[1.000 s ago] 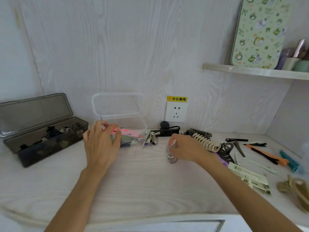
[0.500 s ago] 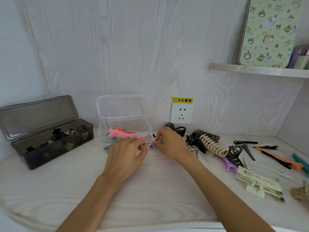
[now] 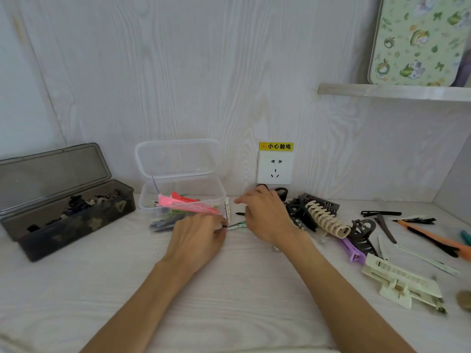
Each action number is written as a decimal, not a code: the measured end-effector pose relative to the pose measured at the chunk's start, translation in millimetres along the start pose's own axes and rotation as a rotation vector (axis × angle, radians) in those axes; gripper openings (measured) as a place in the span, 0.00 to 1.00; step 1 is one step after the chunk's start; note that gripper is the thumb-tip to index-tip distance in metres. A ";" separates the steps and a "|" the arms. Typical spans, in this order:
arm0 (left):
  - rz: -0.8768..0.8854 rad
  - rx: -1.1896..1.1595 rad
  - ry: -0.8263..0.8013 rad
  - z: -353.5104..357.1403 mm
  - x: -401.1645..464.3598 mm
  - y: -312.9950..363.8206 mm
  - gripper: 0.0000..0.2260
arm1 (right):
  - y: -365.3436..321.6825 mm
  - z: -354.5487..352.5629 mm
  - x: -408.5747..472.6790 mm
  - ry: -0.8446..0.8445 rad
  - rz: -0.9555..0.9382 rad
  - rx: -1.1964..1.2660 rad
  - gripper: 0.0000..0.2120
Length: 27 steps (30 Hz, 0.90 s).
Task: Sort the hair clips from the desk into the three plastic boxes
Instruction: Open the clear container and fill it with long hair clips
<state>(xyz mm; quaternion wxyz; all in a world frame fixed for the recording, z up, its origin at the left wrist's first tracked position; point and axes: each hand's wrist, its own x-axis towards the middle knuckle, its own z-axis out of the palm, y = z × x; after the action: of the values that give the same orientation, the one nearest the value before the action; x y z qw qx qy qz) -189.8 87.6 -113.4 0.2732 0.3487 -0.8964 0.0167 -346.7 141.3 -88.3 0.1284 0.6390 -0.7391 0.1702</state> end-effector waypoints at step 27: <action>0.028 -0.302 0.321 -48.8 -5.5 -30.9 0.07 | -3.7 -18.9 14.4 0.327 0.463 0.300 0.10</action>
<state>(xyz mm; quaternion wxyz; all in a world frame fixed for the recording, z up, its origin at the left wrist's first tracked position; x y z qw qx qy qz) -143.5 78.4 -79.6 0.4610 0.2842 -0.8386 -0.0586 -345.7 135.7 -65.0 0.1080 0.4300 -0.8009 0.4024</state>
